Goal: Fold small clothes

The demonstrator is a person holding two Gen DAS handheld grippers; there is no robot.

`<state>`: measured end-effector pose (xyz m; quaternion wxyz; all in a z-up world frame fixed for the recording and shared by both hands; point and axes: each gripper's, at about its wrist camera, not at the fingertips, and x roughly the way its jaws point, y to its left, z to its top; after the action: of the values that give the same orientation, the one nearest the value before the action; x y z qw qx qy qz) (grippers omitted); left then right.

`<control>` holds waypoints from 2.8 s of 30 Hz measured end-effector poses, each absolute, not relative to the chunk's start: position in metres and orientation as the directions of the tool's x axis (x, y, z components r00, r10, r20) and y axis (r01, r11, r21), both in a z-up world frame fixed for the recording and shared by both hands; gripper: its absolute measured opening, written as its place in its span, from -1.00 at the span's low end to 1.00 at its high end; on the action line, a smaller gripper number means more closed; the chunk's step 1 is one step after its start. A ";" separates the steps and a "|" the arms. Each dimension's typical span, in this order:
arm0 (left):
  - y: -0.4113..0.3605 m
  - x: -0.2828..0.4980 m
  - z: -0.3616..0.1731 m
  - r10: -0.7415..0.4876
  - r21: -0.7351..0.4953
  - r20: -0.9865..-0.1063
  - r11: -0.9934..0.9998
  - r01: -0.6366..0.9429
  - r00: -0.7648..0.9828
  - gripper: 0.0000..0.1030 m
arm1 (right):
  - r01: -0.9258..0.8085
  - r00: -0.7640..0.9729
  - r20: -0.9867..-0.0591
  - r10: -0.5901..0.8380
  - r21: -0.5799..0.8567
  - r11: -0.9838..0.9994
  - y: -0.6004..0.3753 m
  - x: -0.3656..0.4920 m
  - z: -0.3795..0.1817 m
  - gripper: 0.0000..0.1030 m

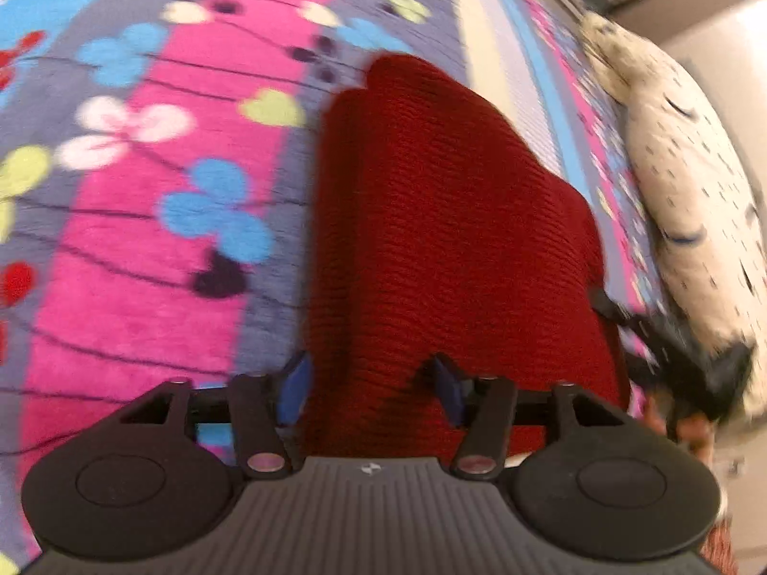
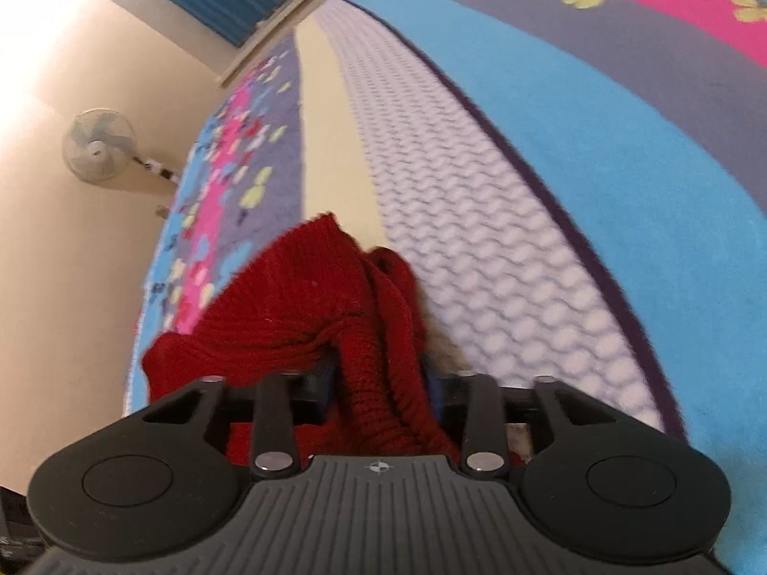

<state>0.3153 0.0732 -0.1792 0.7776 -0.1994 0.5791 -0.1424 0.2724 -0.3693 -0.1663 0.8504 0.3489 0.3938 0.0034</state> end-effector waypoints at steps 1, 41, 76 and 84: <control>0.079 0.313 -0.176 -0.429 -0.454 -0.850 0.891 -0.015 0.307 0.48 | 0.283 0.693 -0.681 0.236 0.558 0.780 -0.367 0.263 -0.162 0.31; 0.012 0.052 -0.038 -0.036 0.044 -0.808 0.992 0.121 0.588 0.99 | 0.098 0.788 -0.611 -0.066 0.019 0.995 -0.201 -0.017 -0.019 0.91; 0.010 0.051 -0.035 -0.019 0.072 -0.795 0.989 0.126 0.606 0.99 | 0.083 0.789 -0.612 -0.047 0.031 0.996 -0.199 -0.020 -0.017 0.91; 0.009 0.051 -0.035 -0.017 0.081 -0.793 0.988 0.133 0.609 0.99 | 0.082 0.789 -0.613 -0.045 0.032 0.996 -0.198 -0.020 -0.017 0.91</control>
<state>0.0511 0.0086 -0.0353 0.8946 0.0659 0.4401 -0.0419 -0.0202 -0.1977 -0.0173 0.9453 0.0283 0.3234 -0.0337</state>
